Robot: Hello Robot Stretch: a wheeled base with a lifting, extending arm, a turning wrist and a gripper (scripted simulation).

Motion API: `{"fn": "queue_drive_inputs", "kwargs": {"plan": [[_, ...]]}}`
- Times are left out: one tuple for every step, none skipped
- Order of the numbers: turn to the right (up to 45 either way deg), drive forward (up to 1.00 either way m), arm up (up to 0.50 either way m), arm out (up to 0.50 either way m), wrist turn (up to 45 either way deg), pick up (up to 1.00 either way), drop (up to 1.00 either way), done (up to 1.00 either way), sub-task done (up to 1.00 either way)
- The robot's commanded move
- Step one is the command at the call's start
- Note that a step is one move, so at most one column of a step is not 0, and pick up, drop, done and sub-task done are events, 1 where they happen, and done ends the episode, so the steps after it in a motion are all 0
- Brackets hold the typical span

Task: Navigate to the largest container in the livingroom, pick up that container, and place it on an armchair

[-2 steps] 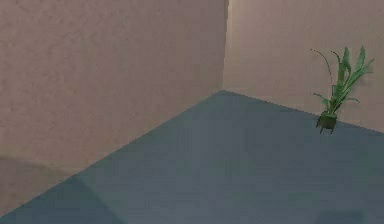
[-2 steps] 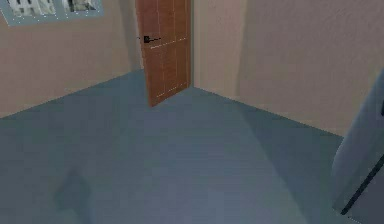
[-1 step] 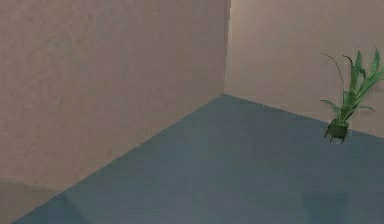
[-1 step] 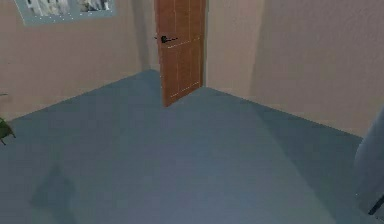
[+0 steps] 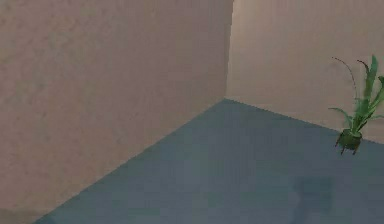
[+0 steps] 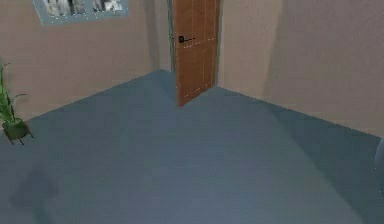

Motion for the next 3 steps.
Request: {"fn": "queue_drive_inputs", "kwargs": {"plan": [[45.0,0.00,0.00,0.00,0.0,0.00,0.00,0.00,0.00],[30.0,0.00,0.00,0.00,0.0,0.00,0.00,0.00,0.00],[0.0,1.00,0.00,0.00,0.0,0.00,0.00,0.00,0.00]]}}
